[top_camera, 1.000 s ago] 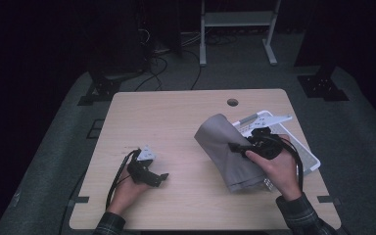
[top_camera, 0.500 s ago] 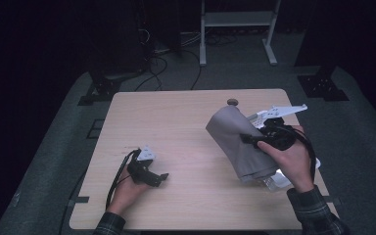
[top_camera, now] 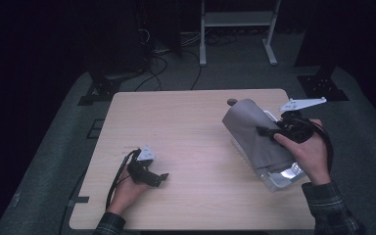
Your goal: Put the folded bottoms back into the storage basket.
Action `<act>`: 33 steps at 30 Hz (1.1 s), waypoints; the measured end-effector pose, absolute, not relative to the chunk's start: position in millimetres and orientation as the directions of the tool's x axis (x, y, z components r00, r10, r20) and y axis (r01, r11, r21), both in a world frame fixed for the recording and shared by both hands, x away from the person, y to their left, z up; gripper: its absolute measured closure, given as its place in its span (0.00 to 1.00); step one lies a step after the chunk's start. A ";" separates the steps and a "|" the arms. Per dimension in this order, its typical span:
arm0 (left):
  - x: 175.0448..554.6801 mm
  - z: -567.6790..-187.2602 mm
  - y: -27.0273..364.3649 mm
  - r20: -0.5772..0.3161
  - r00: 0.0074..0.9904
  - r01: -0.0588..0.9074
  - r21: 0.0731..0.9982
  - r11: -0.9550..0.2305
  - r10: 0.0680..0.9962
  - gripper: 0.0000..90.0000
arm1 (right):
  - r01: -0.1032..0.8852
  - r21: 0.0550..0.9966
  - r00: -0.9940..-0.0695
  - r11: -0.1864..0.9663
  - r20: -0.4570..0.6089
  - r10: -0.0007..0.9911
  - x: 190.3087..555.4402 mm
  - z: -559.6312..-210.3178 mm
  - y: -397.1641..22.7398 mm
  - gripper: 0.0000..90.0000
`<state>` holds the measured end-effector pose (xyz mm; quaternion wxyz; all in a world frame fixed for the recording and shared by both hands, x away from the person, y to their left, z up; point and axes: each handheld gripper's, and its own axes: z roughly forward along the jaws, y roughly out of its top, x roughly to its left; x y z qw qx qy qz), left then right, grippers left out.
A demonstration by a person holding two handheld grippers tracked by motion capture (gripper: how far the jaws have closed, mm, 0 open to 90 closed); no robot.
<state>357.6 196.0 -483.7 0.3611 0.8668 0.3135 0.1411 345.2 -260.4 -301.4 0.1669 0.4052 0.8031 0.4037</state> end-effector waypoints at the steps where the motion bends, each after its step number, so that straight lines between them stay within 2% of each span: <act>1: 357.6 -483.7 196.0 0.018 0.764 0.442 0.714 -0.543 0.645 0.00 | 0.516 0.784 -0.616 0.346 0.059 0.786 345.2 -301.4 -260.4 0.70; 17: 357.6 -483.5 196.1 0.018 0.764 0.443 0.712 -0.545 0.645 0.00 | 0.544 0.759 -0.590 0.357 0.043 0.807 362.2 -312.6 -292.1 0.69; 33: 357.5 -483.6 196.1 0.018 0.764 0.443 0.713 -0.544 0.645 0.00 | 0.574 0.747 -0.580 0.337 0.080 0.811 379.6 -350.2 -308.7 0.68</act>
